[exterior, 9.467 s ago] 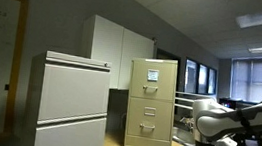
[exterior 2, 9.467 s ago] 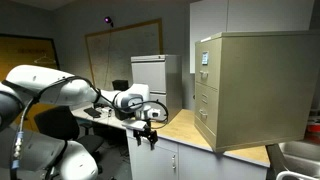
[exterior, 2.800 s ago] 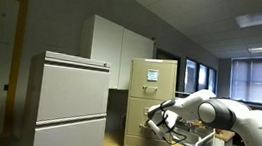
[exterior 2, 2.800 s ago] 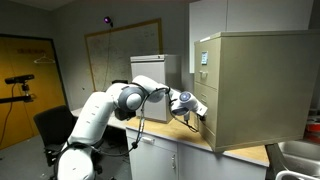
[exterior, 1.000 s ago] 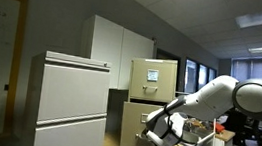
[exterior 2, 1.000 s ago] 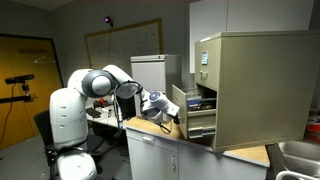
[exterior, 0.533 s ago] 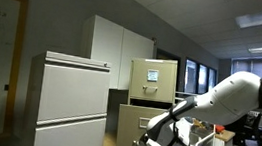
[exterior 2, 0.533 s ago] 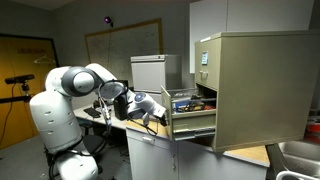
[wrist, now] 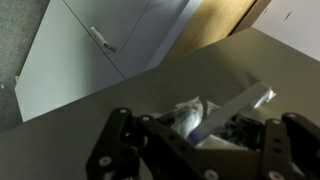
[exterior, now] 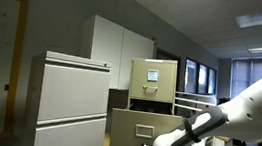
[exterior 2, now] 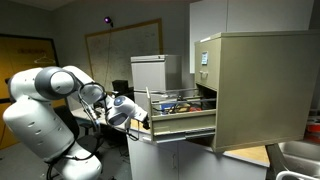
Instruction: Open the bottom drawer of the right cabinet
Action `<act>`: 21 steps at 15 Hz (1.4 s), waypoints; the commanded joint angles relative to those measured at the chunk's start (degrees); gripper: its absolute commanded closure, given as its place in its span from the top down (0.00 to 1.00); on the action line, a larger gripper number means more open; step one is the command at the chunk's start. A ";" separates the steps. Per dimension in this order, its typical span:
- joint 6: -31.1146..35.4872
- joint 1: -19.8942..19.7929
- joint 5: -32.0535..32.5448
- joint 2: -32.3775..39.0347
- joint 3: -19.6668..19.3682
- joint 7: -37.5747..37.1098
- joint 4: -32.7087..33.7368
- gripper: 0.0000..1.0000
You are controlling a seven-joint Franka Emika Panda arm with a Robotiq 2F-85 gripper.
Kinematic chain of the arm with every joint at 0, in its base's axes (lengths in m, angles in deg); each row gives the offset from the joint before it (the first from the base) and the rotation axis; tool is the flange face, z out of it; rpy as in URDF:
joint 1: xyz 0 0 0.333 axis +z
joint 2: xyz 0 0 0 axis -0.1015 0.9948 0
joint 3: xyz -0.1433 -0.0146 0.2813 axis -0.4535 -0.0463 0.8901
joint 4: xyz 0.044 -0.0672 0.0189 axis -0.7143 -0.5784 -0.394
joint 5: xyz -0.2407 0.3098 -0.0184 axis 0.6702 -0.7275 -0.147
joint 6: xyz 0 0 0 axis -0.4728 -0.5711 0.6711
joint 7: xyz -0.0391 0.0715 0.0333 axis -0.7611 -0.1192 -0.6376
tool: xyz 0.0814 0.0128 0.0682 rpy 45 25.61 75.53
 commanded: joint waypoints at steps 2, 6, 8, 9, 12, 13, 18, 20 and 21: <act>-0.01 -2.24 -7.04 2.96 11.89 3.40 -1.25 0.53; -0.87 -11.88 -10.36 2.48 20.33 5.96 -1.05 0.85; -1.68 -19.57 -12.59 0.79 27.37 7.56 -0.91 0.97; -2.07 -23.94 -14.03 -0.55 31.62 8.59 -0.90 1.00; -3.03 -37.76 -21.47 -7.00 44.98 12.75 -0.48 1.00; -4.06 -42.01 -23.49 -9.36 49.26 13.24 0.03 1.00; -15.56 -55.87 -19.30 -26.84 60.48 3.55 1.09 1.00; -19.66 -48.33 -7.86 -32.53 54.09 -7.23 -3.91 1.00; -23.94 -52.81 -5.03 -35.71 55.78 -9.06 -0.49 1.00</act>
